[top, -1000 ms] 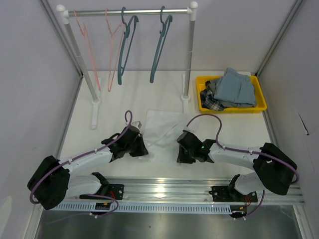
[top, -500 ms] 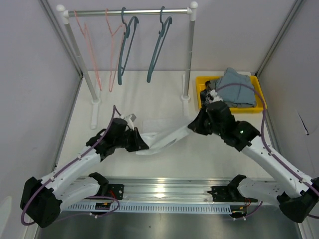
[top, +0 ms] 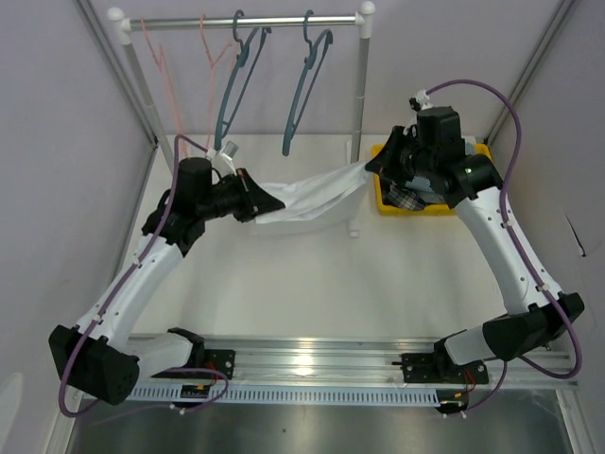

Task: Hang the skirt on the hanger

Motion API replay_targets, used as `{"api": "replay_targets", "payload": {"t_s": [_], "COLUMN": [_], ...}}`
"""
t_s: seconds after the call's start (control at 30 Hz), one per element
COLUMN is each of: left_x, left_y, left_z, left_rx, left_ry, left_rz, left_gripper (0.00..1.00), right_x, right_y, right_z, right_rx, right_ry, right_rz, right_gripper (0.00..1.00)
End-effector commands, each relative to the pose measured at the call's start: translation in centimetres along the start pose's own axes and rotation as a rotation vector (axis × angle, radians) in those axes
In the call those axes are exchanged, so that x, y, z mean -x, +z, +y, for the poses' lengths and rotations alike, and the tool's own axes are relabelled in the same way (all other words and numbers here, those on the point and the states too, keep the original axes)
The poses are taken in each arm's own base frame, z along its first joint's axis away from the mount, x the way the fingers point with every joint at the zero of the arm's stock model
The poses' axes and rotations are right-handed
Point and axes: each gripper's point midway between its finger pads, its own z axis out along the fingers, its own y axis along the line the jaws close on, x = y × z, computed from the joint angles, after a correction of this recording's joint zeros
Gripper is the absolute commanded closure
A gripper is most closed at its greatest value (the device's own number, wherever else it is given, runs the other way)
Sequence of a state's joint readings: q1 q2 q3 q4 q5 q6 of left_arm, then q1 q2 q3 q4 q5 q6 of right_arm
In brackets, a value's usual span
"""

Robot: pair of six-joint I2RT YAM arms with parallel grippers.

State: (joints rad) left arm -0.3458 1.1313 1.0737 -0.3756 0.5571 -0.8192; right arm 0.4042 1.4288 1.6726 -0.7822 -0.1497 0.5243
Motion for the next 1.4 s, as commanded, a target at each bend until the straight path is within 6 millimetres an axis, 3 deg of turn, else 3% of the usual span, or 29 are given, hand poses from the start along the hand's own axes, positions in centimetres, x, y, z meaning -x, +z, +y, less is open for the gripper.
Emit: {"api": "replay_targets", "payload": {"t_s": [0.0, 0.1, 0.17, 0.27, 0.3, 0.33, 0.37, 0.4, 0.43, 0.5, 0.53, 0.6, 0.7, 0.8, 0.83, 1.0, 1.03, 1.07, 1.1, 1.13, 1.17, 1.23, 1.3, 1.37], "left_x": [2.5, 3.2, 2.4, 0.3, -1.5, -2.2, -3.2, -4.6, -5.7, -7.5, -8.0, -8.4, -8.2, -7.4, -6.8, -4.8, -4.6, -4.5, -3.7, -4.2, -4.2, -3.7, -3.9, -3.3], "left_y": [-0.7, -1.8, -2.9, -4.5, -4.4, -4.9, -6.4, -6.7, -7.3, -9.5, -10.1, -11.8, -12.2, -10.9, -9.6, -3.6, -2.2, -0.2, 1.0, 2.0, 4.0, 5.5, 6.8, 7.2], "left_z": [-1.5, -2.4, -2.9, -3.0, -1.6, -1.5, -2.6, -1.8, -1.6, -2.4, -2.5, -3.4, -4.3, -2.9, -2.2, 1.9, 3.2, 5.7, 6.2, 7.5, 10.4, 11.2, 12.4, 12.3], "left_rx": [-0.032, -0.021, -0.033, -0.056, -0.04, -0.047, -0.087, -0.077, -0.08, -0.102, -0.102, -0.117, -0.142, -0.086, -0.068, -0.031, -0.044, 0.012, -0.022, -0.006, 0.051, 0.005, -0.006, -0.037], "left_ry": [0.019, 0.058, 0.076, 0.083, 0.05, 0.048, 0.073, 0.047, 0.037, 0.032, 0.024, -0.002, -0.087, -0.159, -0.199, -0.306, -0.307, -0.362, -0.343, -0.37, -0.425, -0.431, -0.47, -0.457], "left_rz": [-0.035, -0.059, -0.05, -0.037, -0.001, 0.0, -0.019, 0.007, 0.024, 0.024, 0.018, -0.015, -0.036, -0.06, -0.052, -0.051, -0.051, -0.024, -0.039, 0.005, 0.04, 0.065, 0.102, 0.112], "left_gripper": [1.0, 1.0, 1.0, 1.0, 1.0, 1.0, 1.0, 1.0, 1.0, 1.0, 0.99, 0.98, 0.96, 0.96, 0.96, 0.92, 0.92, 0.92, 0.91, 0.92, 0.95, 1.0, 1.0, 0.98], "right_x": [2.5, 2.4, 1.9, -0.1, -1.8, -2.5, -3.3, -3.8, -5.5, -6.5, -7.3, -7.7, -8.3, -8.4, -8.2, -8.9, -8.6, -8.6, -9.4, -8.7, -8.8, -10.0, -10.5, -10.8], "right_y": [-1.2, -2.4, -3.3, -4.9, -5.8, -6.2, -6.7, -8.4, -8.6, -10.0, -11.3, -12.2, -12.0, -9.6, -8.5, 0.0, 1.2, 2.4, 4.9, 6.1, 7.2, 10.2, 11.9, 12.3], "right_z": [1.8, 2.1, 2.0, 2.3, 2.7, 2.6, 2.7, 3.1, 3.0, 3.4, 3.8, 3.8, 3.6, 3.0, 3.0, -1.2, -1.4, -2.0, -3.4, -3.9, -4.6, -6.3, -7.4, -7.8], "right_rx": [0.067, 0.075, 0.077, 0.109, 0.128, 0.119, 0.12, 0.139, 0.131, 0.145, 0.169, 0.168, 0.154, 0.107, 0.108, 0.048, 0.059, 0.047, 0.012, 0.009, -0.004, -0.031, -0.046, -0.047], "right_ry": [-0.056, -0.061, -0.054, -0.045, -0.056, -0.058, -0.058, -0.062, -0.069, -0.045, -0.047, -0.024, -0.016, -0.03, -0.043, -0.003, -0.002, -0.012, -0.002, 0.005, 0.007, 0.028, 0.042, 0.052], "right_rz": [-0.042, -0.052, -0.055, -0.049, -0.033, -0.035, -0.033, -0.056, -0.03, -0.035, -0.033, -0.037, -0.021, 0.015, 0.022, 0.152, 0.155, 0.17, 0.225, 0.225, 0.245, 0.309, 0.331, 0.345], "right_gripper": [1.0, 1.0, 1.0, 1.0, 1.0, 1.0, 1.0, 1.0, 1.0, 1.0, 1.0, 1.0, 1.0, 1.0, 1.0, 1.0, 1.0, 1.0, 1.0, 1.0, 1.0, 1.0, 1.0, 1.0]}}
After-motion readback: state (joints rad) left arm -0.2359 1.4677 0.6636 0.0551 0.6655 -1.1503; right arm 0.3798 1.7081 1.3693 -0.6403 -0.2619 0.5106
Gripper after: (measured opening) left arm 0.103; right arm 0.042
